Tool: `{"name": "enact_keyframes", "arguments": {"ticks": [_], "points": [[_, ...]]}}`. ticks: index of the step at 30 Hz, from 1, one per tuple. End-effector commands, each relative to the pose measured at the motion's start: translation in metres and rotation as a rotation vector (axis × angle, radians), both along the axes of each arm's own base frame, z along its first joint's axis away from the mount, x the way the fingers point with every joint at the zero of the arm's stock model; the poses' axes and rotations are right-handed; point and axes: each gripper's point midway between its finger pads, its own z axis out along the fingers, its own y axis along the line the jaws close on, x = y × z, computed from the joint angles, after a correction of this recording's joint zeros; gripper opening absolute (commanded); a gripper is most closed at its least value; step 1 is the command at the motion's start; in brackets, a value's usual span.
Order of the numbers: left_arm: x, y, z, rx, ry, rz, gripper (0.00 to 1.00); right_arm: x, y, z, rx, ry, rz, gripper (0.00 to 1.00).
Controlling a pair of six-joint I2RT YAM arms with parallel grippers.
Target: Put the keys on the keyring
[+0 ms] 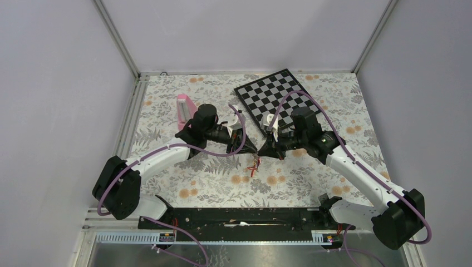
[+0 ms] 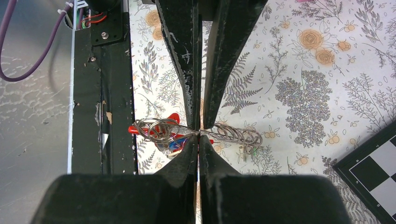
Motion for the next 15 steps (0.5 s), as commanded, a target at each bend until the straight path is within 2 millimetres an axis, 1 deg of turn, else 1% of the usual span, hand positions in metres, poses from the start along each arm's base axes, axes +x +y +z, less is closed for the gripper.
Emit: {"name": "enact_keyframes", "arguments": {"ticks": [1,6,15], "points": [[-0.0009,-0.0016,0.0005,-0.016,-0.031,-0.015,0.14,0.0073,0.0043,0.0224,0.05,-0.06,-0.006,0.0],[-0.0035,-0.0016,-0.0018,-0.012,-0.025,-0.022,0.2,0.0084,0.0039,0.0231,0.048,-0.066,-0.012,0.0],[-0.0048,-0.0021,-0.0044,-0.006,-0.018,-0.027,0.19,0.0086,0.0042,0.0238,0.05,-0.065,-0.013,0.0]]}}
